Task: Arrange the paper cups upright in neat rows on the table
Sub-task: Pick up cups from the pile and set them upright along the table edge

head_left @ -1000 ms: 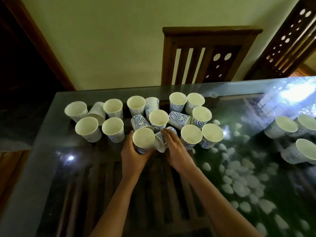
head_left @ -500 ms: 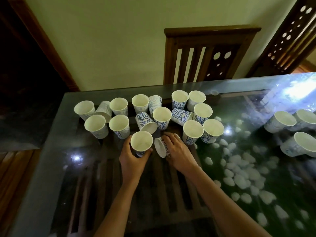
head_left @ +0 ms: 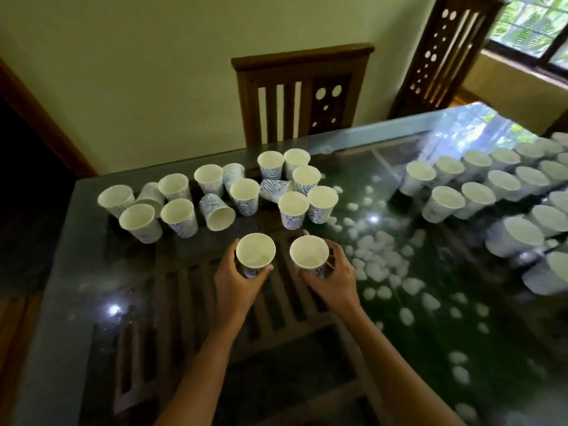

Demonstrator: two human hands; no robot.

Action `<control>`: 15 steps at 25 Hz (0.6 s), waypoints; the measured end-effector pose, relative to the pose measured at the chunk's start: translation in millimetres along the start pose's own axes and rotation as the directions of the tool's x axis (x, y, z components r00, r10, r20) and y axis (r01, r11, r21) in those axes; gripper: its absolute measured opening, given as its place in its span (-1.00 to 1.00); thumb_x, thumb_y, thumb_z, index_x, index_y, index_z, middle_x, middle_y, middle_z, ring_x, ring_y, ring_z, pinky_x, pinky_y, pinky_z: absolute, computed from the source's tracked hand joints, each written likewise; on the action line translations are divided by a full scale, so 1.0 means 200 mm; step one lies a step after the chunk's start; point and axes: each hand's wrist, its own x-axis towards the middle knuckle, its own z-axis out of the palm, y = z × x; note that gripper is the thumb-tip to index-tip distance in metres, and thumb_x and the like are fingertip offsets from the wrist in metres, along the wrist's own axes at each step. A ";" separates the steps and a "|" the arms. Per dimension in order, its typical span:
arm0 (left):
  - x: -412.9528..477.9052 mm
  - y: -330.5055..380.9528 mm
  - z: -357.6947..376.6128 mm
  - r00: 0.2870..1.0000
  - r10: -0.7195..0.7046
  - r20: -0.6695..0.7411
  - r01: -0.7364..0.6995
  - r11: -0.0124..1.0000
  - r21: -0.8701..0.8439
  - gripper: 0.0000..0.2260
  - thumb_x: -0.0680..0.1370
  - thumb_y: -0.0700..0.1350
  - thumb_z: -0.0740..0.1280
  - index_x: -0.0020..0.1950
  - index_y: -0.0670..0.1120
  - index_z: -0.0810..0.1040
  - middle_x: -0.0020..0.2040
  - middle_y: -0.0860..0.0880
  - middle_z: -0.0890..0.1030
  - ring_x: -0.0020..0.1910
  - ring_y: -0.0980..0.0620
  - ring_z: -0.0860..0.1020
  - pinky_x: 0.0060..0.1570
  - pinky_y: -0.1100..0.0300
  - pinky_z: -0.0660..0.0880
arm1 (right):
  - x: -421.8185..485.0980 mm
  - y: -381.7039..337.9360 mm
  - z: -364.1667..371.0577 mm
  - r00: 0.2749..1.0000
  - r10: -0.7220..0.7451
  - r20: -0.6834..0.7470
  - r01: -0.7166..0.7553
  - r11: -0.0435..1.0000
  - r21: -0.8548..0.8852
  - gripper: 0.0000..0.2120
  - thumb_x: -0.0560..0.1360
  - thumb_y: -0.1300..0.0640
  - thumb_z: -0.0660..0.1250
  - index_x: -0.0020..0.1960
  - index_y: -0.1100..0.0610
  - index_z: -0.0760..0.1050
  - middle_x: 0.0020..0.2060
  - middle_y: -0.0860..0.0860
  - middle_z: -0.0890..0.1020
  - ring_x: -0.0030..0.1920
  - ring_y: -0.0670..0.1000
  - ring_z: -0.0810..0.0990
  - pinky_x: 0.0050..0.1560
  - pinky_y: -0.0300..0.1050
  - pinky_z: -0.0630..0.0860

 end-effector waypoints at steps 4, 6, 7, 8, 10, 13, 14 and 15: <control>-0.14 0.20 0.20 0.995 0.061 0.083 -0.059 0.998 -0.023 -0.33 0.22 -0.14 0.60 0.27 -0.21 0.46 0.23 -0.18 0.54 0.22 -0.09 0.49 0.17 0.20 0.35 | -0.09 0.11 -0.30 0.997 0.022 -0.075 -0.016 0.996 0.089 -0.37 0.26 0.07 0.56 0.23 -0.04 0.35 0.10 -0.14 0.49 0.12 -0.13 0.50 0.01 -0.47 0.40; -0.21 0.30 0.35 0.986 0.087 0.141 -0.080 0.995 -0.051 -0.35 0.21 -0.14 0.60 0.25 -0.19 0.47 0.22 -0.16 0.55 0.20 -0.01 0.48 0.16 0.22 0.35 | -0.12 0.20 -0.49 0.993 0.035 -0.109 -0.023 0.994 0.111 -0.36 0.25 0.07 0.57 0.24 -0.03 0.34 0.13 -0.12 0.49 0.15 -0.10 0.50 0.09 -0.33 0.45; -0.24 0.35 0.43 0.982 0.091 0.167 -0.080 0.994 -0.072 -0.35 0.21 -0.14 0.60 0.25 -0.20 0.47 0.22 -0.15 0.55 0.21 -0.01 0.48 0.16 0.22 0.36 | -0.14 0.25 -0.57 0.992 0.038 -0.124 -0.023 0.993 0.115 -0.36 0.25 0.07 0.57 0.23 -0.05 0.34 0.13 -0.12 0.49 0.16 -0.10 0.50 0.13 -0.27 0.47; -0.28 0.40 0.50 0.977 0.091 0.192 -0.074 0.993 -0.092 -0.35 0.21 -0.15 0.60 0.24 -0.20 0.47 0.22 -0.15 0.55 0.21 -0.04 0.48 0.16 0.21 0.37 | -0.14 0.29 -0.66 0.989 0.041 -0.142 -0.025 0.994 0.111 -0.36 0.25 0.07 0.57 0.22 -0.06 0.33 0.12 -0.13 0.49 0.16 -0.11 0.50 0.15 -0.23 0.47; -0.37 0.54 0.68 0.966 0.097 0.238 -0.073 0.991 -0.108 -0.36 0.20 -0.15 0.61 0.23 -0.19 0.48 0.19 -0.15 0.56 0.17 -0.07 0.51 0.11 0.19 0.39 | -0.16 0.39 -0.86 0.982 0.040 -0.182 -0.020 0.993 0.112 -0.37 0.25 0.10 0.57 0.21 -0.06 0.33 0.12 -0.14 0.50 0.15 -0.13 0.50 0.17 -0.21 0.48; -0.48 0.74 0.97 0.936 0.096 0.339 -0.041 0.985 -0.165 -0.38 0.19 -0.17 0.61 0.20 -0.18 0.49 0.15 -0.10 0.57 0.14 0.01 0.51 0.10 0.16 0.45 | -0.14 0.54 -1.14 0.964 0.065 -0.256 -0.029 0.990 0.141 -0.37 0.24 0.15 0.58 0.20 -0.04 0.35 0.11 -0.14 0.52 0.13 -0.19 0.51 0.14 -0.29 0.48; -0.50 0.79 1.07 0.919 0.089 0.385 -0.012 0.980 -0.197 -0.38 0.18 -0.18 0.61 0.18 -0.17 0.48 0.13 -0.09 0.57 0.13 -0.01 0.52 0.10 0.13 0.48 | -0.14 0.59 -1.22 0.955 0.084 -0.285 -0.042 0.988 0.151 -0.38 0.24 0.16 0.58 0.20 -0.03 0.36 0.10 -0.14 0.52 0.12 -0.22 0.51 0.12 -0.34 0.47; -0.52 0.83 1.16 0.901 0.086 0.424 0.010 0.976 -0.220 -0.39 0.17 -0.19 0.62 0.16 -0.13 0.48 0.11 -0.06 0.57 0.12 -0.03 0.54 0.09 0.12 0.50 | -0.13 0.64 -1.29 0.944 0.098 -0.314 -0.049 0.986 0.160 -0.38 0.24 0.17 0.58 0.19 -0.02 0.37 0.10 -0.13 0.53 0.11 -0.25 0.51 0.10 -0.38 0.46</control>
